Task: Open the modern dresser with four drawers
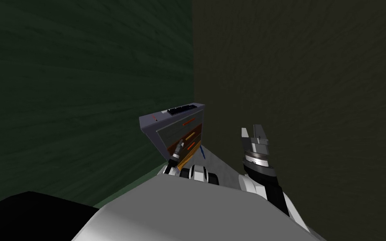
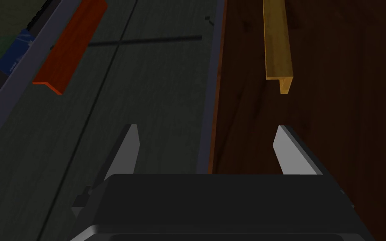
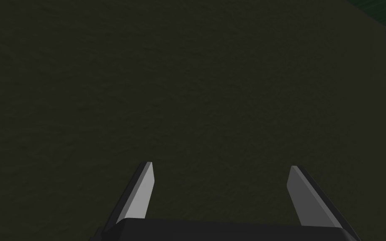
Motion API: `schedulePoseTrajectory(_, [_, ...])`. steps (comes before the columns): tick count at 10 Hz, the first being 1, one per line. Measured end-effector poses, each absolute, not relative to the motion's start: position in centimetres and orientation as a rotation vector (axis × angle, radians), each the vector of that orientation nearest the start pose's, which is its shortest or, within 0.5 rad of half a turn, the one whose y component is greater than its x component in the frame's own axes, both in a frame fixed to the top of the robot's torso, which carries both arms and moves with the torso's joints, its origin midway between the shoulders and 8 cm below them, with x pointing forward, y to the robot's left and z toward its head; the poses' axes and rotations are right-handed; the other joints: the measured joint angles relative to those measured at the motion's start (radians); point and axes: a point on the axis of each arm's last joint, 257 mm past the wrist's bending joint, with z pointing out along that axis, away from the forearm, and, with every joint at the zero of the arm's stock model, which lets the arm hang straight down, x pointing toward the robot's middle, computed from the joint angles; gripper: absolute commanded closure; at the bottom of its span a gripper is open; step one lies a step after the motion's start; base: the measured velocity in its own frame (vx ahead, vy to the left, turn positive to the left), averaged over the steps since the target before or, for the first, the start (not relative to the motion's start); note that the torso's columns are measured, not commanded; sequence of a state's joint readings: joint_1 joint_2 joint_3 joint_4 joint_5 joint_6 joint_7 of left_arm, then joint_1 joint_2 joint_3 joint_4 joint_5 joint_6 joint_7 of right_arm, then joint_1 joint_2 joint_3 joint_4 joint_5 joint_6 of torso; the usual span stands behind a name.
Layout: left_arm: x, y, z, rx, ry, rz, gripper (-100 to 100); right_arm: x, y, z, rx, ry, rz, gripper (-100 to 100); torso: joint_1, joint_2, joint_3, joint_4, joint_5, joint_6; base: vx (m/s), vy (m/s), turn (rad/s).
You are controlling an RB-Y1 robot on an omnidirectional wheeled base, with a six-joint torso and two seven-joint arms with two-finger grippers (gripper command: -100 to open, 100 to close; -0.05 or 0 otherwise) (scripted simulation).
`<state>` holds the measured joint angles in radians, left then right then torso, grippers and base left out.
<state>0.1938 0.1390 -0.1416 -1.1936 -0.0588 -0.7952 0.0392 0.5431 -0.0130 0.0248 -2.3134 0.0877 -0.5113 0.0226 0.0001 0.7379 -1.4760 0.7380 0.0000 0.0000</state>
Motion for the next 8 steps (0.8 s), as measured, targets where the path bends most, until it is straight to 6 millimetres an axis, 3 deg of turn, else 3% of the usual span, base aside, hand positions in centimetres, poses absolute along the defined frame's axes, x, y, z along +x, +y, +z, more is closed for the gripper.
schedulePoseTrajectory(3, [42.0, 20.3, -33.3, -0.939, 1.236, -1.335, -100, 33.5, -26.2, 2.6, 0.582, 0.677, 1.239, 0, 0.0, 0.0, 0.0, 0.0, 0.0, 0.0, 0.061, 0.047, -0.051])
schedulePoseTrajectory(8, [41.4, 19.6, -36.0, -0.988, 1.271, -1.334, -100, 33.5, -26.2, 2.6, 0.582, 0.676, 1.239, 0, -0.001, 0.001, 0.001, 0.0, 0.0, 0.0, 0.015, 0.019, -0.025])
